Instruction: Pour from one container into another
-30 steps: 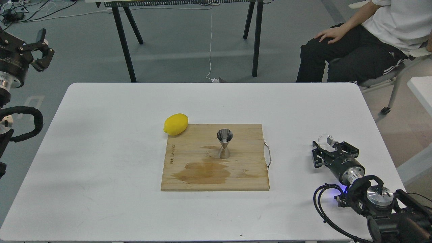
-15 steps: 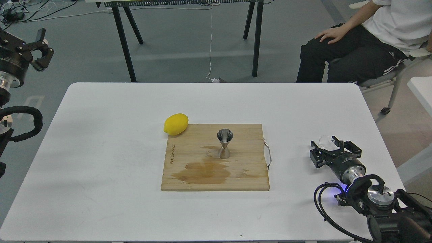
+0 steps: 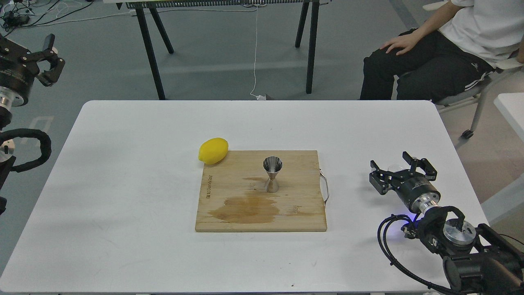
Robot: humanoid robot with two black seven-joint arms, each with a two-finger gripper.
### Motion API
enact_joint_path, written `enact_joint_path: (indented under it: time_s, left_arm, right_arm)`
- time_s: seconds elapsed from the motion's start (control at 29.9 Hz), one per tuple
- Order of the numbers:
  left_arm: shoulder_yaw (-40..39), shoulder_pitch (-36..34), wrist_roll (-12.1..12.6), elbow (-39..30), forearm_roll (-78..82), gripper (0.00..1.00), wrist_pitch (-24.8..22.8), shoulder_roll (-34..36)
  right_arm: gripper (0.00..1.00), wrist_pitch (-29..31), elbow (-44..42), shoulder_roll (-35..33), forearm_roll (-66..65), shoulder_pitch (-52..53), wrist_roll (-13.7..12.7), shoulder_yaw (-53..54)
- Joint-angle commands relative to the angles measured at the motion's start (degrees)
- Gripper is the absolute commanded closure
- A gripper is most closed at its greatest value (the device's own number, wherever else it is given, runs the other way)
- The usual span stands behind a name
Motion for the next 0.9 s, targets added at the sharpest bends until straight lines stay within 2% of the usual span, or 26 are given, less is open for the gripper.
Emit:
enact_joint_path:
  time_s: [0.0,0.2,0.3,0.37,0.53,0.57,0.87]
  left_arm:
    - [0.0,0.0,0.09,0.0,-0.01,0.0,-0.16,0.26]
    - [-0.09,0.09,0.09,0.0,-0.09,0.0,-0.51,0.08]
    - [-0.26,0.7,0.09,-0.26,-0.1,0.0,-0.51,-1.05]
    - [-0.7,0.7,0.09,-0.26,-0.01,0.0,-0.51,-2.63]
    - [-0.88,0.97,0.09,-0.18,-0.01,0.0,-0.51,-4.13]
    - [-0.88,1.06,0.09,-0.09,-0.01,0.0,-0.51,-4.4]
    - [-0.97,0.97,0.09,-0.09,-0.01,0.0,-0.6,-4.66]
  right_arm:
    - [0.02,1.22,0.34,-0.74,-0.73,4.22,0.32,-0.33]
    - [0.01,1.22,-0.28,-3.9,-5.91,13.62,0.76,-0.33]
    - [0.01,1.22,-1.24,-5.31,-7.06,18.1,2.24,-0.42]
    - [0.01,1.22,-2.47,-6.71,-8.98,20.3,4.7,-0.42]
    - [0.0,1.22,-7.91,-6.99,-18.12,26.37,14.62,-1.64]
    - [0.0,1.22,-8.45,-6.9,-18.92,26.73,15.95,-2.26]
    - [0.0,1.22,-8.63,-6.99,-19.02,26.91,17.02,-7.89]
